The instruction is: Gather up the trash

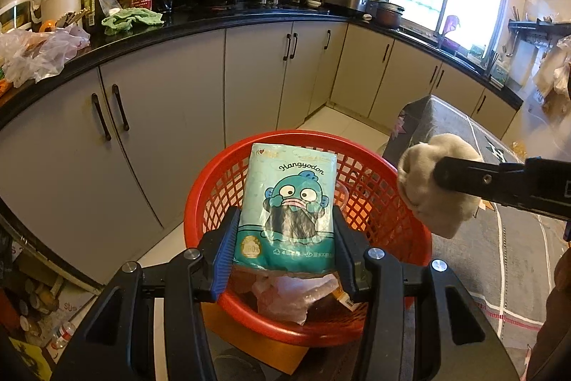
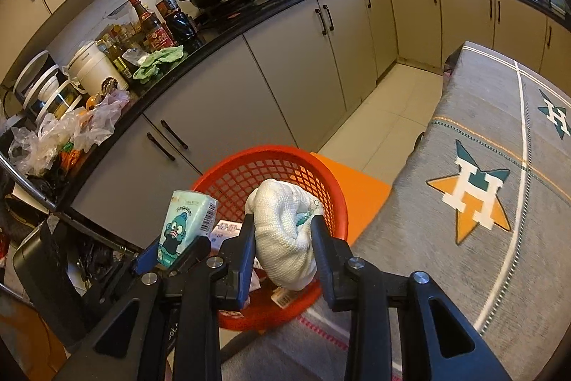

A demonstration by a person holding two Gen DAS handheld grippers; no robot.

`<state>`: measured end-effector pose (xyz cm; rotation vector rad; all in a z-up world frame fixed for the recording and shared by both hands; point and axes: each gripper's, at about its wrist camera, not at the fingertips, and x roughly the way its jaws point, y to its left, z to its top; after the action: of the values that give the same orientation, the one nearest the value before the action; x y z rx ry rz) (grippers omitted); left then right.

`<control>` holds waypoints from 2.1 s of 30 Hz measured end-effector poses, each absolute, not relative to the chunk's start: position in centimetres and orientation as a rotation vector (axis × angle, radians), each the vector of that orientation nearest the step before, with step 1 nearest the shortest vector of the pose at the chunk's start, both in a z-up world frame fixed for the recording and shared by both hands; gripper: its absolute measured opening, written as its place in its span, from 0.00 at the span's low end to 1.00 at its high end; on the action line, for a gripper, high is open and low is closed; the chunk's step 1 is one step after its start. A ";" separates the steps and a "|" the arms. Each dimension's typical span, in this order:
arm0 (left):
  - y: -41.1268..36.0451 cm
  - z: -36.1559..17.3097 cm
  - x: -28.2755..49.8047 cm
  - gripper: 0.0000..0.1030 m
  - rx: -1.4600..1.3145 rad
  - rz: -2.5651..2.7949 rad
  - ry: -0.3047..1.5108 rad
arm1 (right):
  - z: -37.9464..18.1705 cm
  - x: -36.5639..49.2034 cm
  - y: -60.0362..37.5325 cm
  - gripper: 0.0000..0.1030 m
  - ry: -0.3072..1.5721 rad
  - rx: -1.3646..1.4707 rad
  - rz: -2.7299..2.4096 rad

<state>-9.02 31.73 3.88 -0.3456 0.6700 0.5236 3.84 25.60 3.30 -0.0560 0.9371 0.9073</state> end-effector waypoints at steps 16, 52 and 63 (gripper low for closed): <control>32.0 3.5 -8.2 0.51 -0.335 0.519 0.677 | 2.9 4.4 26.1 0.51 0.921 -0.025 0.919; 21.4 8.5 -15.0 1.00 -0.048 0.671 0.506 | 5.6 -6.3 9.8 0.89 0.589 -0.205 0.561; 16.4 8.5 -19.6 1.00 -0.036 0.707 0.449 | 5.1 -13.0 3.2 0.93 0.507 -0.196 0.444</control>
<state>-19.55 16.37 8.52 -0.0357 0.4491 0.7074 -13.00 3.24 5.13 -0.1964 0.5068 0.4444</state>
